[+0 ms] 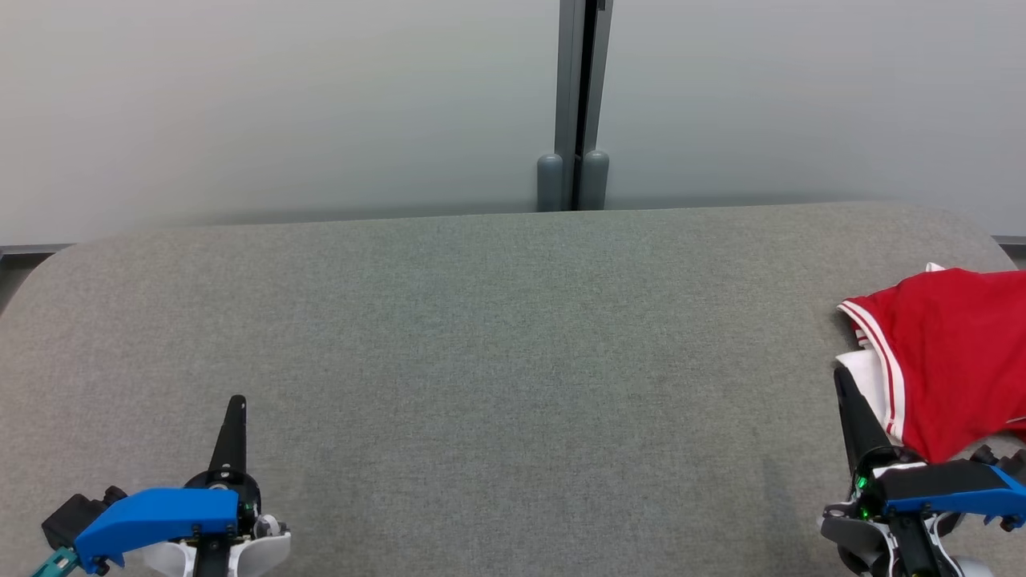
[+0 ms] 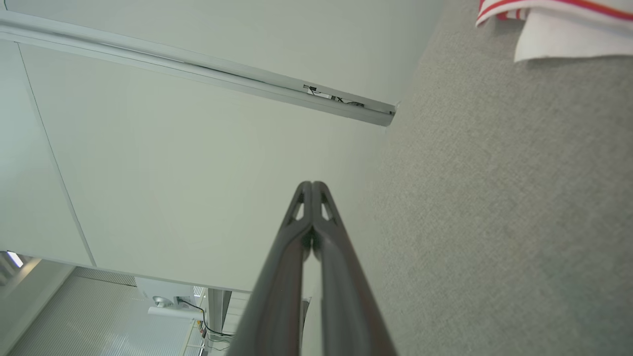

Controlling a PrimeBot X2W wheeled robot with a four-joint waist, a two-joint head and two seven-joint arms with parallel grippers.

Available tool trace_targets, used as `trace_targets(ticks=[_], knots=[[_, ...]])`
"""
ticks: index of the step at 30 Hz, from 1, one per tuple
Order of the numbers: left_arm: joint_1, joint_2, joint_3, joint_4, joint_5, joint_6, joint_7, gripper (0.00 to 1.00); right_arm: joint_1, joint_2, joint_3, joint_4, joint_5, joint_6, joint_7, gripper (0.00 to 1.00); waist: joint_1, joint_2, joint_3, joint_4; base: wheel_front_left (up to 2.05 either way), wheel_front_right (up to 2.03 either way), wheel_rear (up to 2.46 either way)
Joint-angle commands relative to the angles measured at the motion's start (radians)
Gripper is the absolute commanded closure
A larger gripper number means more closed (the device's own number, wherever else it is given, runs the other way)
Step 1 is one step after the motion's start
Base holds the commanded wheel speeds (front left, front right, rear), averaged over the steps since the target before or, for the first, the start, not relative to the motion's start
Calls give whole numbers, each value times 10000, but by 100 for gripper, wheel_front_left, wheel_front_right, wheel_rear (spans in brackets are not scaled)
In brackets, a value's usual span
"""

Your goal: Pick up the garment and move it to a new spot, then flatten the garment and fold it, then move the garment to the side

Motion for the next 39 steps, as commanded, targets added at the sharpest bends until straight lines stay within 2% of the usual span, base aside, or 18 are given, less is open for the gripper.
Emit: trace_targets(ticks=[1,33,39], knots=[[-176,-4,76,-112,-169,-73,50,100,122,-73,-31,-125,214,3,48,100,0,-1,0,1,0,0,0],[-283,-6,467,-365,-2365,-379,649,100,353,-83,-212,-664,2566,4,657,100,0,0,-8,38,0,0,0],[-285,-6,470,-360,-2364,-362,658,100,343,-82,-210,-670,2559,4,666,100,0,0,-8,39,0,0,0]])
